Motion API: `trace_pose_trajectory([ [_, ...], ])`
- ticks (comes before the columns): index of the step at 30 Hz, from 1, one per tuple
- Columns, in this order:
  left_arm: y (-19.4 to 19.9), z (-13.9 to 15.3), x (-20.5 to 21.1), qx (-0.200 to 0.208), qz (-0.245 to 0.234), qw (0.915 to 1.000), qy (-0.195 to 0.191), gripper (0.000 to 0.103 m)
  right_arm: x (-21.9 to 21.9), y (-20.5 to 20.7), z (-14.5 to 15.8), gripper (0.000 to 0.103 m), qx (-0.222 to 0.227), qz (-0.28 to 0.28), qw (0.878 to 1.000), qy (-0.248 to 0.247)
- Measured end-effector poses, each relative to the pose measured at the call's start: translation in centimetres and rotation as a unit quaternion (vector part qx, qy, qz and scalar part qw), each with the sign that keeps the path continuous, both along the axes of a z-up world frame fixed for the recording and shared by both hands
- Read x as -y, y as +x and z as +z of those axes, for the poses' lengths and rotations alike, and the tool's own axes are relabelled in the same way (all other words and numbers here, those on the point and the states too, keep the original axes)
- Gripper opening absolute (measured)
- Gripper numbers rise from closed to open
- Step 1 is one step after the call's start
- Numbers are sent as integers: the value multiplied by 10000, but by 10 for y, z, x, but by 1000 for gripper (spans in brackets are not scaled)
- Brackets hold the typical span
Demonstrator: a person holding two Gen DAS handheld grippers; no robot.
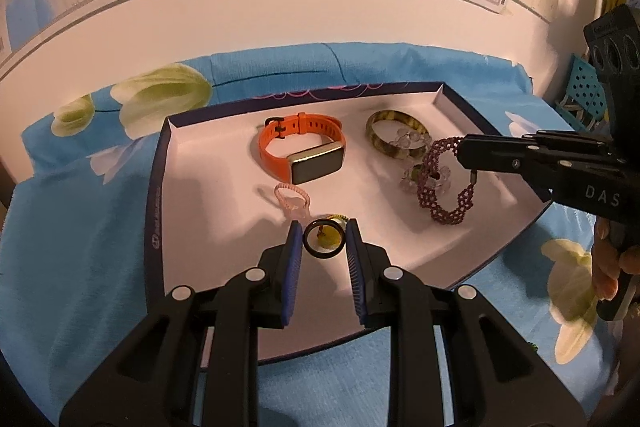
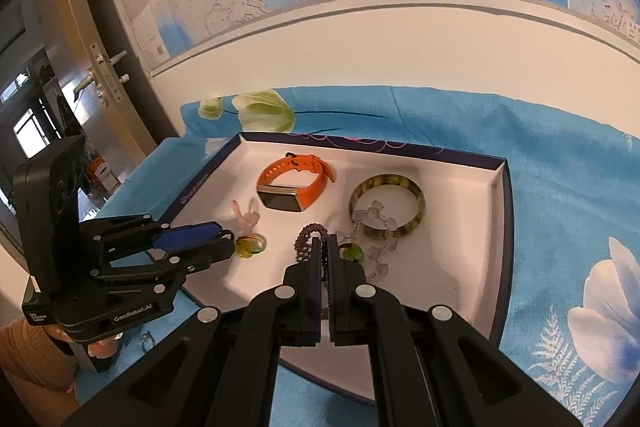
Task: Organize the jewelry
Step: 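Carry the black ring into the box with the left tool while the right carries the maroon bracelet there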
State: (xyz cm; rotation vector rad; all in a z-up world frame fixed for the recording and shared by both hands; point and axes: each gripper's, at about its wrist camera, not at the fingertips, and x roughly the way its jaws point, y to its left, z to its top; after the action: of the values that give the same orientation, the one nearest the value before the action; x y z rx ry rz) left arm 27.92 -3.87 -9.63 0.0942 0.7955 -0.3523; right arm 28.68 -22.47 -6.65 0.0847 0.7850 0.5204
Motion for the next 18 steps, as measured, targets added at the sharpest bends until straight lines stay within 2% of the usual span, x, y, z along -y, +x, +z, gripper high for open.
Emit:
trace_pose_trajectory([
  [18, 10, -9, -1, -184, 97, 9998, -28, 24, 4, 21, -16, 4, -251, -277, 9993, -51],
])
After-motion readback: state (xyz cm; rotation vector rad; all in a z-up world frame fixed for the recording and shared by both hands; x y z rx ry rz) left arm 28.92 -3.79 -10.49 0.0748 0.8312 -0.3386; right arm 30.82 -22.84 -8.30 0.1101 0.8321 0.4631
